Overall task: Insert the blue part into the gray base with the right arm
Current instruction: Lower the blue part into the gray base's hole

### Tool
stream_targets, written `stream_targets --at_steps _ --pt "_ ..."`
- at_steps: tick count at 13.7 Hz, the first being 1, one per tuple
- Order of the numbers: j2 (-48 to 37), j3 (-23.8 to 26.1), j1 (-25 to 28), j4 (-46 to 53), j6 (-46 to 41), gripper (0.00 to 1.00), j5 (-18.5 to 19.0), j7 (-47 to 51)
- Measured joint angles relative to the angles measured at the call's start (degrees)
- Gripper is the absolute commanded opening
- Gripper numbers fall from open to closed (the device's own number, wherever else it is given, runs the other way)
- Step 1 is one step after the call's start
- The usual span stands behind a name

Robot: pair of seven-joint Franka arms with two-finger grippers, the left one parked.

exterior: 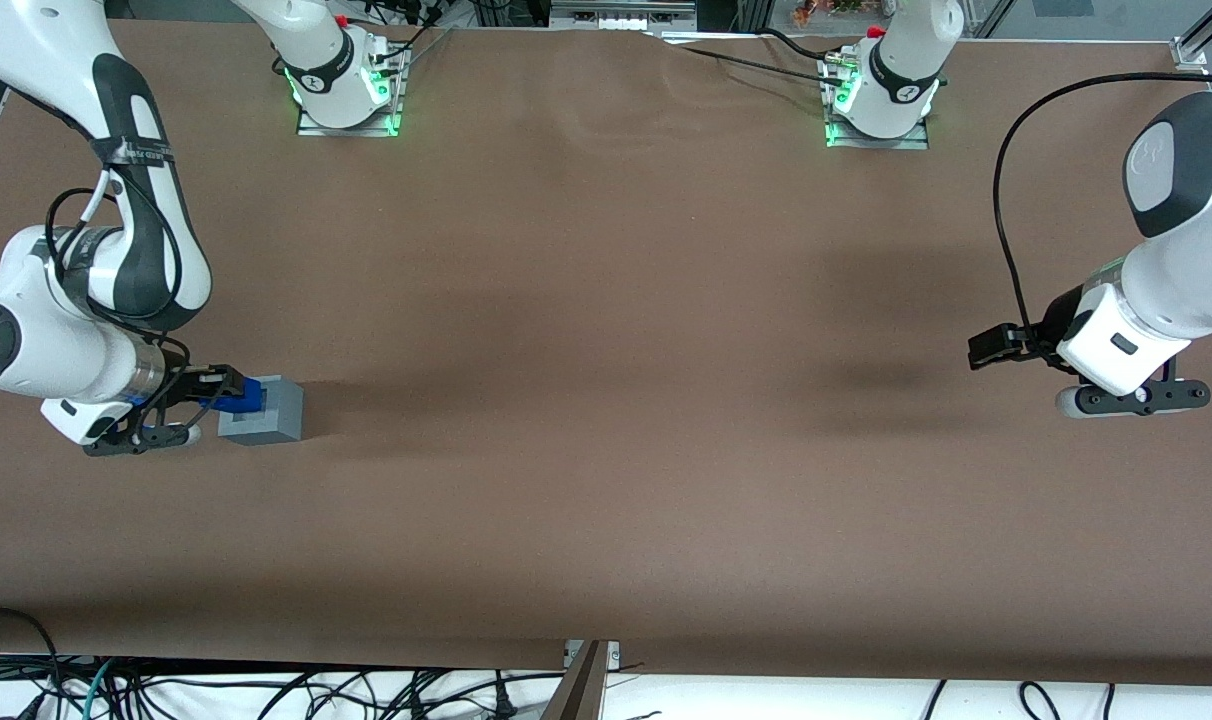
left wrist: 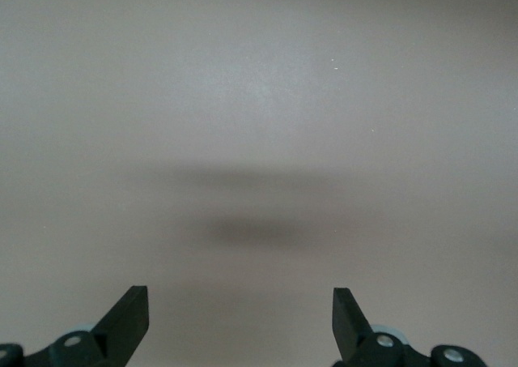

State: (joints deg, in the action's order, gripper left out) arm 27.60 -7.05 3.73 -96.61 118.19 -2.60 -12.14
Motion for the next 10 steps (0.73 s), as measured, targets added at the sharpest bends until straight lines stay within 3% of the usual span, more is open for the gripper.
stream_targets --at_steps 10 --pt "1.40 0.32 0.19 -0.01 2.31 0.35 -0.23 0.01"
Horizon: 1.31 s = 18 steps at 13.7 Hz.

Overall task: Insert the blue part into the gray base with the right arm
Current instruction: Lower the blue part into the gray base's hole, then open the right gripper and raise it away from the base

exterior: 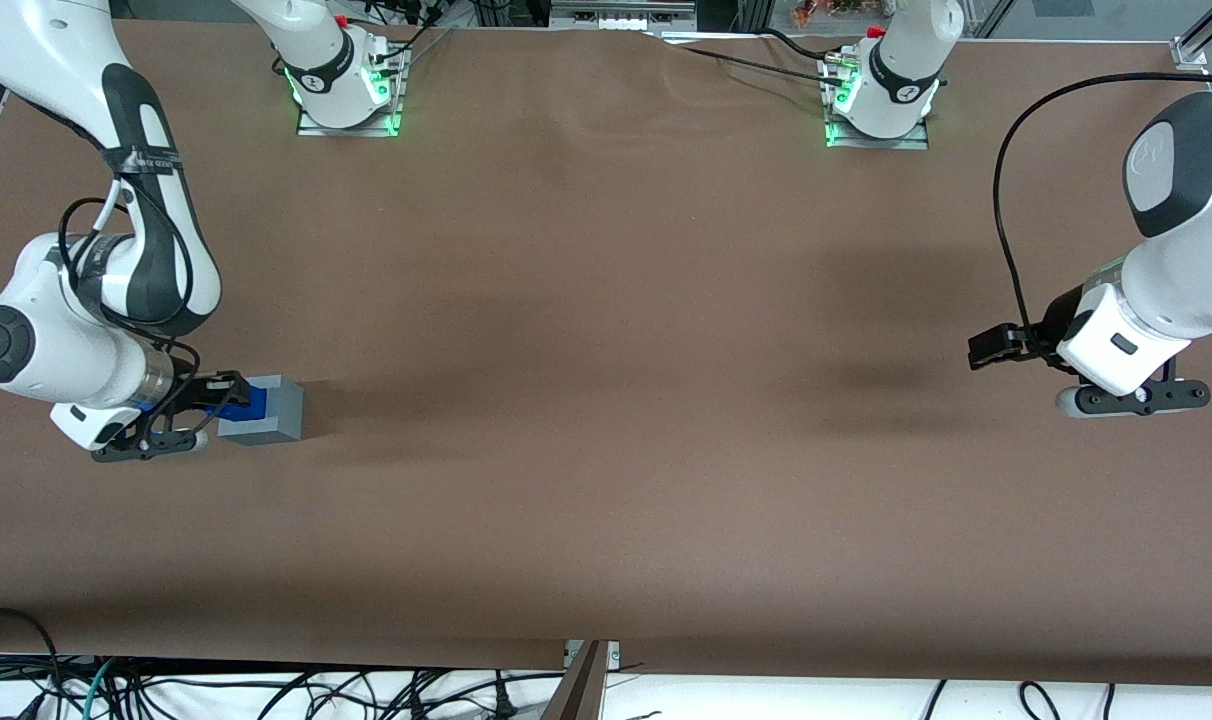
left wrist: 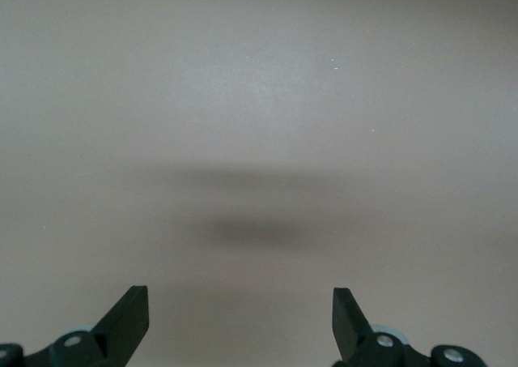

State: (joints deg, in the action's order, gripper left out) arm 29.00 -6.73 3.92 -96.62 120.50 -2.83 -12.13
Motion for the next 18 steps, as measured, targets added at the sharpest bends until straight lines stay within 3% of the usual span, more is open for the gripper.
stream_targets --at_steps 2,3,4,9,13,18 --pt "0.19 0.00 0.00 0.05 0.19 0.38 -0.04 0.00" --pt "0.22 0.00 -0.01 0.05 0.27 0.76 -0.05 0.00" --pt "0.23 0.00 -0.01 0.05 0.35 0.98 -0.06 0.01" --pt "0.22 0.10 0.03 1.10 1.21 0.99 -0.25 2.73" --pt "-1.70 0.24 0.15 5.18 -3.04 0.99 -0.34 3.43" --pt "-10.90 0.86 0.72 12.91 -22.13 0.99 -0.43 6.41"
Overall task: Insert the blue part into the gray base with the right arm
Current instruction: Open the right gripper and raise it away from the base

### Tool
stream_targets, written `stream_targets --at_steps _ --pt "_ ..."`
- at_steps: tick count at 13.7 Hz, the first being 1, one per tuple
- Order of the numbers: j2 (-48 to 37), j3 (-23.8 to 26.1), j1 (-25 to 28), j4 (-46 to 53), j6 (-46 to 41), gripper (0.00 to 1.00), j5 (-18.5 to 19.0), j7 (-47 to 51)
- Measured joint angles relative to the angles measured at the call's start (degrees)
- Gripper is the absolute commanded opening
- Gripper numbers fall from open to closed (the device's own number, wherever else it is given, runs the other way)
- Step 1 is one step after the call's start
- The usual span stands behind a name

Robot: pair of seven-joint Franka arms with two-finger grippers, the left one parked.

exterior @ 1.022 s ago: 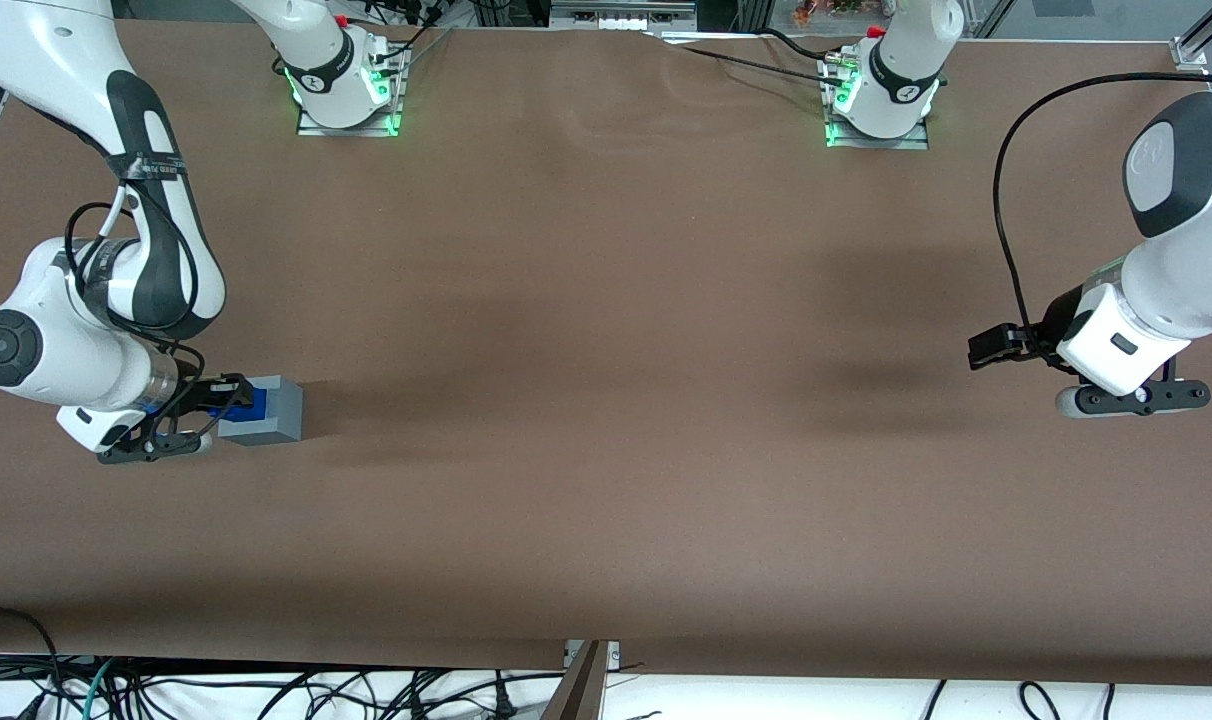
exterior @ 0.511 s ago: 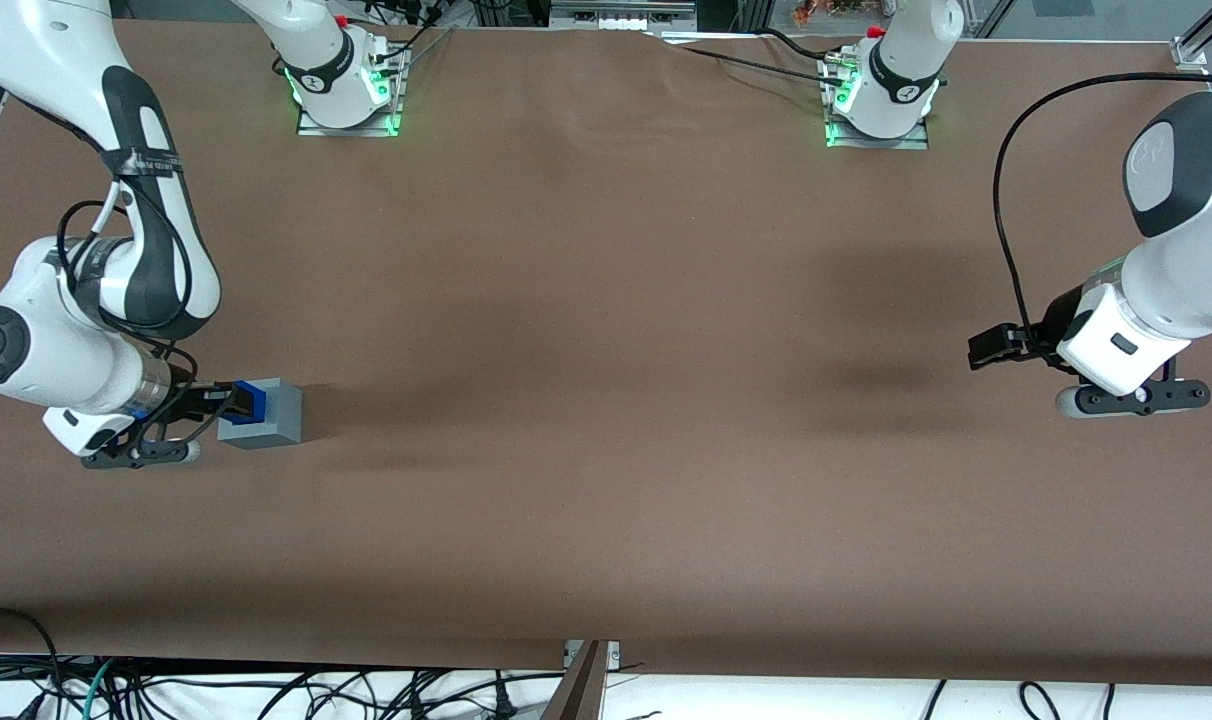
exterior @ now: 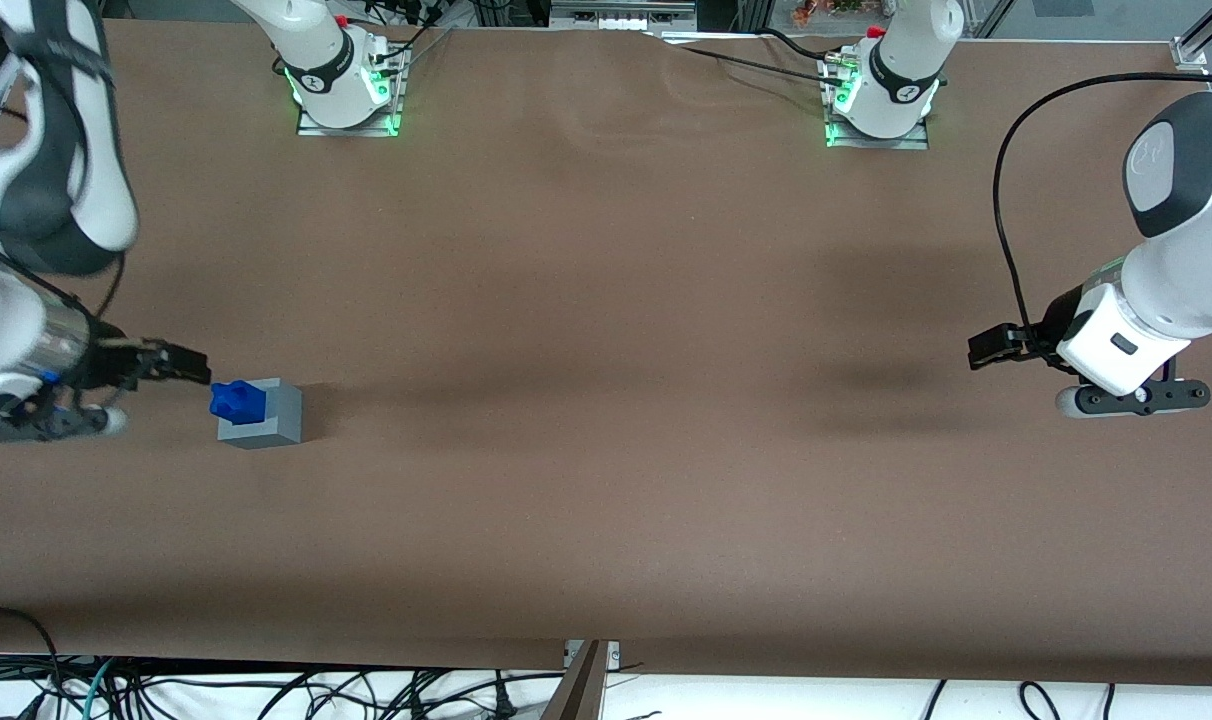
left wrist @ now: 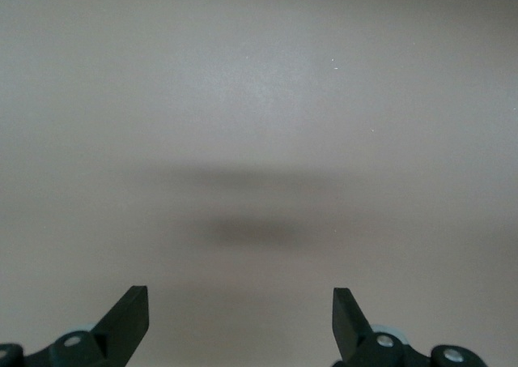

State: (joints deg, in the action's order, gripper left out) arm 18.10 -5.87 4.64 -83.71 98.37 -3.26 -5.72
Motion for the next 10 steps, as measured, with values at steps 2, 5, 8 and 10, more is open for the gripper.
stream_targets --at_steps 2,5,8,10 --pt "-6.28 0.92 0.42 0.29 -5.08 0.99 0.00 1.49" --pt "-13.70 1.12 0.53 -4.67 -6.59 0.99 0.00 1.75" --pt "-14.76 1.13 0.53 -7.16 -5.82 0.99 0.02 1.75" --pt "-14.26 1.13 0.53 -7.14 -5.56 0.99 0.04 1.75"
